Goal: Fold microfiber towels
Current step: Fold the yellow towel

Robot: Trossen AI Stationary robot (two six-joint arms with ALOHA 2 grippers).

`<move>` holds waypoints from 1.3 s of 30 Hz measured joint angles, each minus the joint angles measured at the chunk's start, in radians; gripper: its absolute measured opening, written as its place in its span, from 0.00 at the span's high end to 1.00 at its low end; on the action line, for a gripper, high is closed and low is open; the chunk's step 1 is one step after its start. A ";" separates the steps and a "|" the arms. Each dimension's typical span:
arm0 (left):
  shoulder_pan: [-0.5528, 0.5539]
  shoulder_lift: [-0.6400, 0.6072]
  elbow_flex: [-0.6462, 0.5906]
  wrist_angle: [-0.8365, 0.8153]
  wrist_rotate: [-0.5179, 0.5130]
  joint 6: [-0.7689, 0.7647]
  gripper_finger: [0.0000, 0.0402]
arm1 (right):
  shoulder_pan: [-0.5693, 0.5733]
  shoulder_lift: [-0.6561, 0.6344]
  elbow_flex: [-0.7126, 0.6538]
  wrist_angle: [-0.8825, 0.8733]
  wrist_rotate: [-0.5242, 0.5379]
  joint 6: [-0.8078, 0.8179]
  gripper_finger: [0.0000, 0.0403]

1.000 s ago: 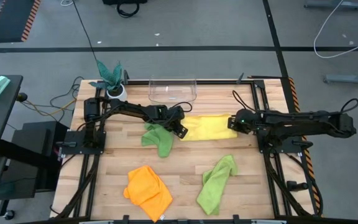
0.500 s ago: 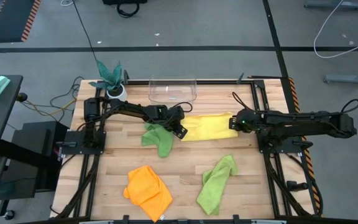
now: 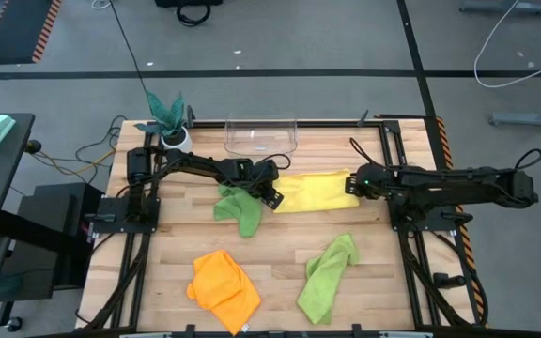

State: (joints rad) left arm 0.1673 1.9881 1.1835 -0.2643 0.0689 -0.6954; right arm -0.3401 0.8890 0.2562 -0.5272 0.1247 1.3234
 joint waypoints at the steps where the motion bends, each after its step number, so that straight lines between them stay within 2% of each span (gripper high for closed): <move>1: 0.000 0.000 0.000 0.001 0.000 0.000 0.65 | 0.000 0.000 0.000 0.003 -0.002 0.000 0.73; 25: -0.002 0.000 0.000 0.004 -0.001 -0.001 0.64 | 0.001 0.039 -0.002 0.090 -0.128 0.019 0.73; 31: -0.002 0.000 0.000 0.001 -0.001 0.005 0.66 | 0.002 0.041 -0.004 0.107 -0.147 0.047 0.73; 39: 0.038 0.001 0.000 -0.004 0.021 -0.005 0.66 | 0.003 0.117 -0.001 0.188 -0.155 0.046 0.73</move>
State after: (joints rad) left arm 0.2053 1.9888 1.1835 -0.2681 0.0894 -0.7003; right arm -0.3370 1.0063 0.2552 -0.3390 -0.0306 1.3693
